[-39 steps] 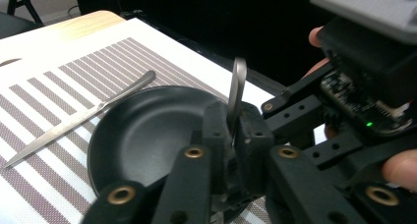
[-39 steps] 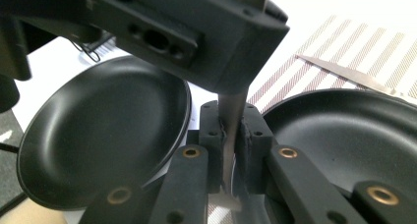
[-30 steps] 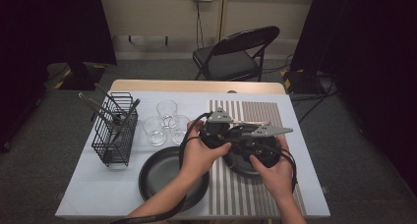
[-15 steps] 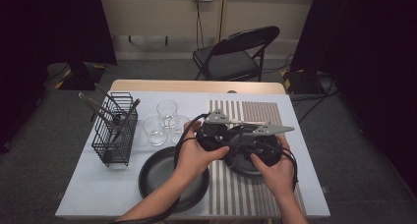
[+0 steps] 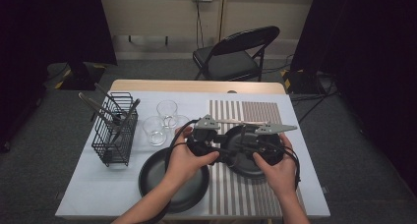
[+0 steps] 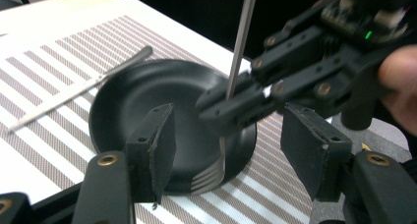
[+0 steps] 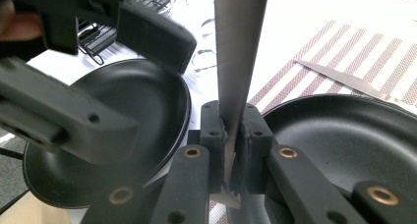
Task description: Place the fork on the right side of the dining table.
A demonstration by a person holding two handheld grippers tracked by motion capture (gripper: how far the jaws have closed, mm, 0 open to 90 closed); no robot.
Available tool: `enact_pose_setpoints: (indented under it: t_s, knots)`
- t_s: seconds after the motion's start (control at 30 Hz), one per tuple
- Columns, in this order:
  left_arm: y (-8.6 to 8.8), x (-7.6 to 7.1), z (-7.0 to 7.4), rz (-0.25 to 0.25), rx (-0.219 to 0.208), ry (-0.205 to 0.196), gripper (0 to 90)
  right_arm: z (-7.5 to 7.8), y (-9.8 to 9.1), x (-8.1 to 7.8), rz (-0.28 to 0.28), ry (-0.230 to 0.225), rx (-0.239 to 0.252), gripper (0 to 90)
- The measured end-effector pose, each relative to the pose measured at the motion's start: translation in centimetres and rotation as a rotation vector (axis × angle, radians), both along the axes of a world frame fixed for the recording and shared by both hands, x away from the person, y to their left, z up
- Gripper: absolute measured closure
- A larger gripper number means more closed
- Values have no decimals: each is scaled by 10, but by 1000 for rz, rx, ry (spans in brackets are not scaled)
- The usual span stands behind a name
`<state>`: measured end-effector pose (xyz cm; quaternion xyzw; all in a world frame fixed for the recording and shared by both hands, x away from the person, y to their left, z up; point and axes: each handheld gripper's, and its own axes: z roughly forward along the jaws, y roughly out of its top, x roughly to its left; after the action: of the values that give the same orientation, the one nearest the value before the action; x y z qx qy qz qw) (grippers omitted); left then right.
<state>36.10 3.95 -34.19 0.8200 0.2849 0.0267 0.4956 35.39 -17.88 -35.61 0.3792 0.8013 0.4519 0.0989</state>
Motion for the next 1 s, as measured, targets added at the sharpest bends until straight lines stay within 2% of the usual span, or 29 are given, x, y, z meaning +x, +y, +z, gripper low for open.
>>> enact_pose_setpoints:
  t_s: [0.33, 0.6, 0.73, 1.0]
  knots:
    - [2, -4, -23, 6, 49, 17, 393, 1, 2, -1, 14, 2, 9, 832]
    - [-10, -7, -48, -10, 51, 33, 453, 3, -2, -3, 18, 2, 27, 831]
    - [-13, -8, -52, -10, 56, 21, 484, 3, -1, -5, 24, 2, 24, 831]
    - [-18, -11, -56, -27, 52, 3, 608, 4, 1, -8, 36, -4, 27, 831]
